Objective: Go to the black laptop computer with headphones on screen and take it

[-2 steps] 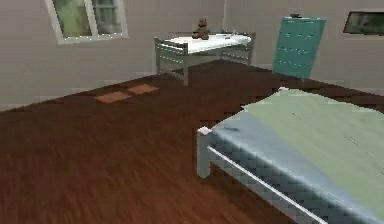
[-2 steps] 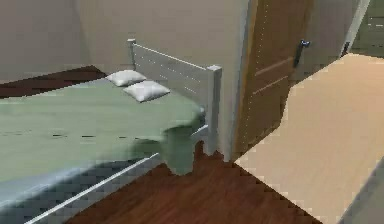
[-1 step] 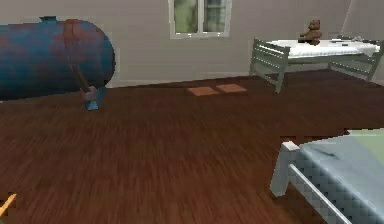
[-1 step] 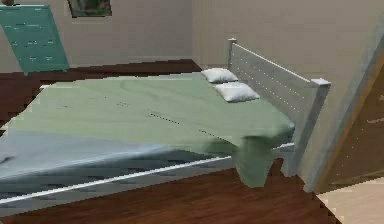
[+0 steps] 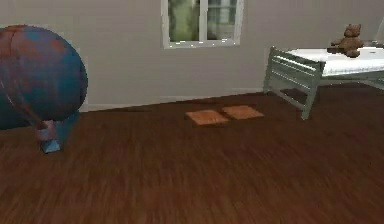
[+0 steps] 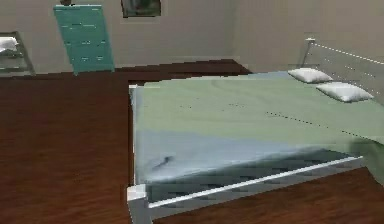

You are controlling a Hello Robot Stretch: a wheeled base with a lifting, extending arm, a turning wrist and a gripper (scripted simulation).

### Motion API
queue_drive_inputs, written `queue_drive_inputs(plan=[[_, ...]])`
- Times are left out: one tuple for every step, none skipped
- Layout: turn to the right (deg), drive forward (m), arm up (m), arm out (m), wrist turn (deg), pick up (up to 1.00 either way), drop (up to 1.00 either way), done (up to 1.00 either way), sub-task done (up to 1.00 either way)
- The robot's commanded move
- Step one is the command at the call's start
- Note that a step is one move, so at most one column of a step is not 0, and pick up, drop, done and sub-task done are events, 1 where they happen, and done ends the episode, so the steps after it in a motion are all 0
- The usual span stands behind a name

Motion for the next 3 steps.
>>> queue_drive_inputs(plan=[[-18.0,0.00,0.00,0.00,0.0,0.00,0.00,0.00,0.00],[0.0,0.05,0.00,0.00,0.0,0.00,0.00,0.00,0.00],[-45.0,0.00,0.00,0.00,0.0,0.00,0.00,0.00,0.00]])
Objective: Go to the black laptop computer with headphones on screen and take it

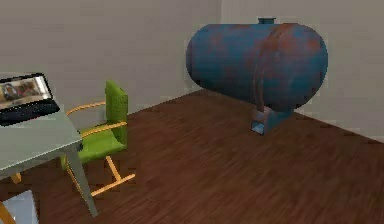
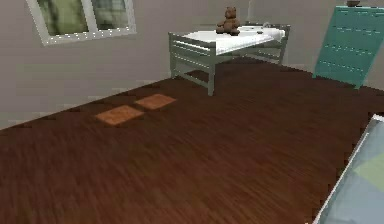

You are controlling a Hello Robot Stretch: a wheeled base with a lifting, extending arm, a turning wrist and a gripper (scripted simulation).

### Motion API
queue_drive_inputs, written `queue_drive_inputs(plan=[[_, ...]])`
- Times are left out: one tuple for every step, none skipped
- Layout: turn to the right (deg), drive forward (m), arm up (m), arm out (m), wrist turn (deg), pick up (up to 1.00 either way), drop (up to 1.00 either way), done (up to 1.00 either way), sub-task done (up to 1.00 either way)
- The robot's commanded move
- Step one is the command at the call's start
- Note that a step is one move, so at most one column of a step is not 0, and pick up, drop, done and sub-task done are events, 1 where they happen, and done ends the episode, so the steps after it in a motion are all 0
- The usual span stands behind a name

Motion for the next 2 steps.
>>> queue_drive_inputs(plan=[[0.0,0.90,0.00,0.00,0.0,0.00,0.00,0.00,0.00],[-39.0,0.00,0.00,0.00,0.0,0.00,0.00,0.00,0.00]])
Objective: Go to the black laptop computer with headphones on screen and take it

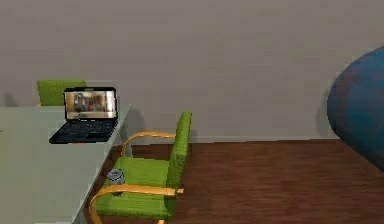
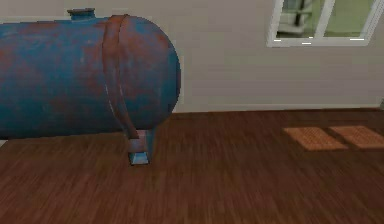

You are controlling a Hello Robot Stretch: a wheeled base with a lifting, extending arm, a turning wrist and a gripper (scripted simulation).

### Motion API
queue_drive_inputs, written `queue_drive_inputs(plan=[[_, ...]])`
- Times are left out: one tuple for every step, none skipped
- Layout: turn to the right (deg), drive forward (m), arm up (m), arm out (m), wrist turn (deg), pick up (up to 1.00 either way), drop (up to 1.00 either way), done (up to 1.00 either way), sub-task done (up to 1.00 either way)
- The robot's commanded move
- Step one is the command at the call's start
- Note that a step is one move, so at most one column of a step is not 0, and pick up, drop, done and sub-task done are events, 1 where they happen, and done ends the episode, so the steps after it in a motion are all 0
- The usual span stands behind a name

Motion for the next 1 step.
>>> queue_drive_inputs(plan=[[0.0,0.05,0.00,0.00,0.0,0.00,0.00,0.00,0.00]])
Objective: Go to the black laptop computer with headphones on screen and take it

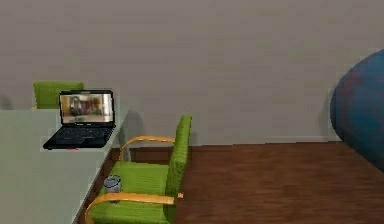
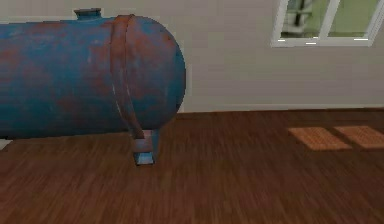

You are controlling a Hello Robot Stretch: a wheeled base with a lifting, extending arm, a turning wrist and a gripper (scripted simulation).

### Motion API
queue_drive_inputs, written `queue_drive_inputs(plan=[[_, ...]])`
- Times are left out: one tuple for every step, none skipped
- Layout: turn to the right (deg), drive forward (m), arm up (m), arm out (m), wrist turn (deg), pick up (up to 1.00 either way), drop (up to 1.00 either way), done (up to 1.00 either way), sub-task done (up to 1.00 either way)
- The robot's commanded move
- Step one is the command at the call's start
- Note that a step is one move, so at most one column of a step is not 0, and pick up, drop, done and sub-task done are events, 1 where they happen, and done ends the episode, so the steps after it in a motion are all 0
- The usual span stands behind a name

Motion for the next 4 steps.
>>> queue_drive_inputs(plan=[[-45.0,0.00,0.00,0.00,0.0,0.00,0.00,0.00,0.00],[-45.0,0.00,0.00,0.00,0.0,0.00,0.00,0.00,0.00],[-30.0,0.00,0.00,0.00,0.0,0.00,0.00,0.00,0.00],[45.0,0.00,0.00,0.00,0.0,0.00,0.00,0.00,0.00]])
